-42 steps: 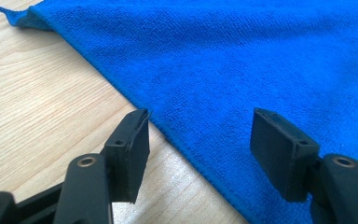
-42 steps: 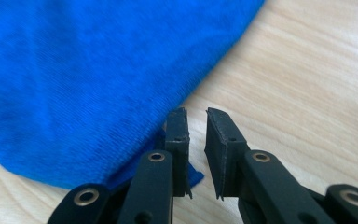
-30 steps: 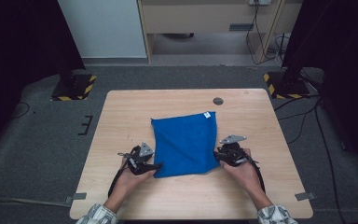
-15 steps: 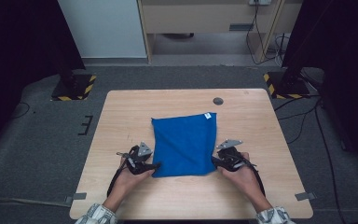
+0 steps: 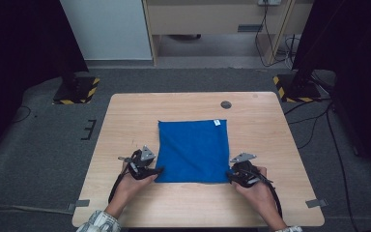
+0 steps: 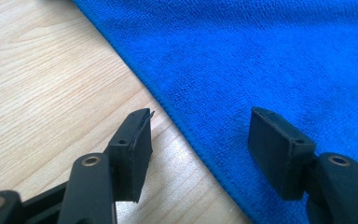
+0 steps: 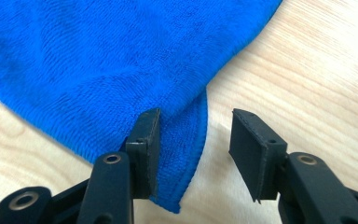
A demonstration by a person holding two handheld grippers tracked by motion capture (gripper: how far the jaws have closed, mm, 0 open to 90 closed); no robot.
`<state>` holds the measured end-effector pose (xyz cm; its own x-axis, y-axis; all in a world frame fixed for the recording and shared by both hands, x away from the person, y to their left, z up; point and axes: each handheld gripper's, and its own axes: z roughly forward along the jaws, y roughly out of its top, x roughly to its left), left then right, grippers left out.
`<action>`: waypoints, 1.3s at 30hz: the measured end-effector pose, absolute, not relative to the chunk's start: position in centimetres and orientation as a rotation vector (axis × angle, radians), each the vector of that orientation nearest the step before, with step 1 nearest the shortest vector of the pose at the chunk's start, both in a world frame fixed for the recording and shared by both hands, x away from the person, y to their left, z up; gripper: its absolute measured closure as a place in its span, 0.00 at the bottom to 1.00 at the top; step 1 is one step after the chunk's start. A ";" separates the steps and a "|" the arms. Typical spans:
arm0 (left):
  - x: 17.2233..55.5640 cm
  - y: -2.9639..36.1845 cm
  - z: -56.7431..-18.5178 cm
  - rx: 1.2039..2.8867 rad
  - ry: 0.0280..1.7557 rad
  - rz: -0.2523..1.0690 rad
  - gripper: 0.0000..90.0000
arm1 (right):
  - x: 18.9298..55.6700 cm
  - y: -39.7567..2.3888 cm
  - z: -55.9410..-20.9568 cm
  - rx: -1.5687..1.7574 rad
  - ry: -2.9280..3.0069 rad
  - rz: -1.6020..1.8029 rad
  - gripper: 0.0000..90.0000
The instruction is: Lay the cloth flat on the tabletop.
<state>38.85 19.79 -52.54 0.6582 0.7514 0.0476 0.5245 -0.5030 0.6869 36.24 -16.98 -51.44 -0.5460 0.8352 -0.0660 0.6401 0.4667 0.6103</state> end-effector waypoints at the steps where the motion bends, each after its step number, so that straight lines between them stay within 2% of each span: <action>1: 38.9 19.8 -52.5 2.228 0.983 0.462 0.44 | 36.1 -17.0 -51.4 1.245 2.363 0.767 0.58; 8: 38.8 20.4 -52.3 2.190 1.001 0.451 0.44 | 35.6 -17.1 -50.5 1.218 2.349 0.882 0.62; 14: 36.6 21.6 -51.0 2.140 0.974 0.488 0.47 | 34.7 -16.8 -50.3 1.145 2.397 0.922 0.76; 25: 35.6 21.6 -52.3 2.240 0.988 0.452 0.49 | 35.4 -16.5 -51.8 1.164 2.433 0.844 0.65; 31: 34.4 21.4 -52.0 2.280 0.985 0.471 0.50 | 35.2 -16.6 -51.7 1.154 2.437 0.824 0.62; 39: 34.1 20.9 -52.0 2.269 0.993 0.432 0.51 | 34.9 -17.1 -51.7 1.179 2.440 0.813 0.62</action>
<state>34.10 20.90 -52.00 0.6645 0.7457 0.0487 0.5442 -0.5275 0.6523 34.92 -17.15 -51.67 -0.6127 0.7897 -0.0314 0.6129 0.4999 0.6119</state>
